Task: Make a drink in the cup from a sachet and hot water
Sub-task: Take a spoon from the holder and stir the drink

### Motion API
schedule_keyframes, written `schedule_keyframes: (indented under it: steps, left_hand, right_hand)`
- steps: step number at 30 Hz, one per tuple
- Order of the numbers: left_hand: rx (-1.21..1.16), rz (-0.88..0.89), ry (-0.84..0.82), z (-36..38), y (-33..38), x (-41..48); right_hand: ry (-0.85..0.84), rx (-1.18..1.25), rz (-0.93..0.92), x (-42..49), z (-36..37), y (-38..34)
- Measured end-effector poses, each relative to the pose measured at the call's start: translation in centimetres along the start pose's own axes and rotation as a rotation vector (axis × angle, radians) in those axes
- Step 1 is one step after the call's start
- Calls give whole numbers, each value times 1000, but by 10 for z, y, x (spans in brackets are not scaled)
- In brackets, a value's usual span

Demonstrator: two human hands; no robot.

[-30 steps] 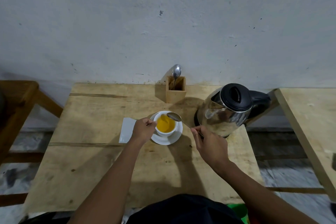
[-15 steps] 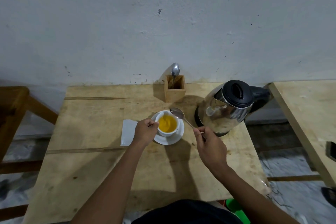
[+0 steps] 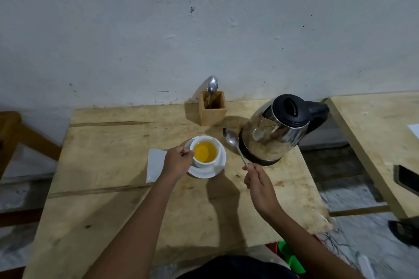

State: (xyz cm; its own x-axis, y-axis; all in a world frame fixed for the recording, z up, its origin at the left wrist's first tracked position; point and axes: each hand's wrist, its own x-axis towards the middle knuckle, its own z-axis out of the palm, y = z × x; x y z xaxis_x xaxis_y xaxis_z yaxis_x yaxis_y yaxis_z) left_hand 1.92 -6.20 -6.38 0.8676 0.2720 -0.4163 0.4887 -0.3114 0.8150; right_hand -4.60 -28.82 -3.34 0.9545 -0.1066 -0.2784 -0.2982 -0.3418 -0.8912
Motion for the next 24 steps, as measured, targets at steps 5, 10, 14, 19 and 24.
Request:
schedule_keyframes:
  steps: [5,10,14,19,24]
  left_hand:
    - [-6,-25,19,1,2,-1]
    - [6,-23,44,2,1,-4]
    - [9,-52,51,3,6,-5]
    - [3,-73,69,5,6,-5]
    - [7,-80,97,8,6,-6]
  right_hand:
    - [-10,-196,-1,11,-6,15]
    - [-55,-403,13,32,0,32]
    - [-104,-407,54,46,8,33]
    - [-124,-466,163,58,10,34]
    - [-99,-669,115,65,7,37]
